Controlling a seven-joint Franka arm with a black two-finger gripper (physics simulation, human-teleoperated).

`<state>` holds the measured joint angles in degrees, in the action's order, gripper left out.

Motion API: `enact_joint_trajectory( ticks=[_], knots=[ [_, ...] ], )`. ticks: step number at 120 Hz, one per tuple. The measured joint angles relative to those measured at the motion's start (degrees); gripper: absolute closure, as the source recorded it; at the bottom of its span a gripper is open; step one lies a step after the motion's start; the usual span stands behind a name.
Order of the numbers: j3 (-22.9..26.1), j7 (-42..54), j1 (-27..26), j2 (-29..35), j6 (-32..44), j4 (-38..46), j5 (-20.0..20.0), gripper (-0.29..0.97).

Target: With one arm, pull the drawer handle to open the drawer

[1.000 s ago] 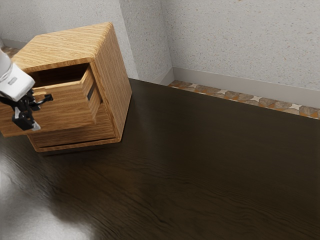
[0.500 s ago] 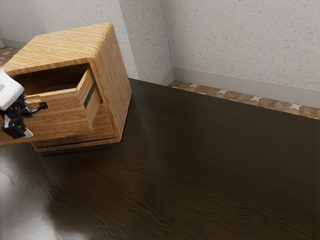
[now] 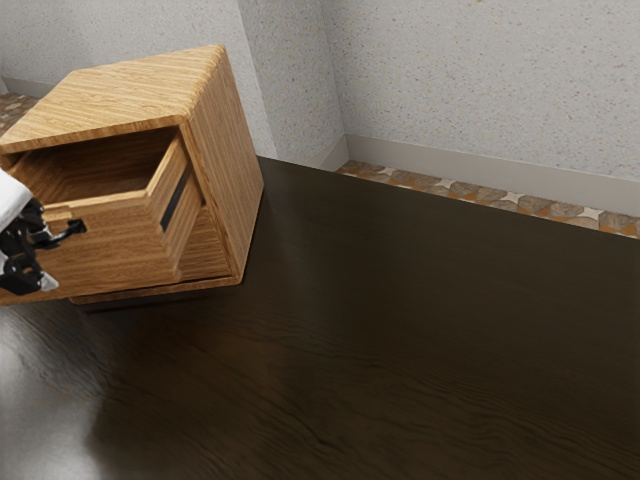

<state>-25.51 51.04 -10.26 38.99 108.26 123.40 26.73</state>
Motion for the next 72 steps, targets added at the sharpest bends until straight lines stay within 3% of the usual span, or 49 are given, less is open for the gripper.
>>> enact_joint_trajectory(
  ticks=[16, 33, 39, 43, 46, 47, 61, 72],
  knots=[
    [1.5, -0.1, 1.6, 1.0, 0.0, 1.5, -0.6, 0.26],
    [1.8, -0.1, 1.9, 1.5, -0.1, 1.7, -0.9, 0.30],
    [2.0, -0.1, 1.9, 1.5, -0.1, 1.0, -1.0, 0.44],
    [2.7, -0.1, 2.2, 1.5, -0.1, 0.3, -0.9, 0.60],
    [3.4, -0.1, 2.6, 1.6, 0.0, -0.3, -0.7, 0.86],
    [3.6, -0.1, 2.7, 1.6, 0.1, -0.4, -0.6, 0.89],
    [8.5, -0.1, 3.5, 2.2, -0.1, -2.1, -1.8, 0.49],
    [10.3, -4.1, 1.7, 2.4, -6.8, -2.2, -6.4, 0.28]
  ],
)
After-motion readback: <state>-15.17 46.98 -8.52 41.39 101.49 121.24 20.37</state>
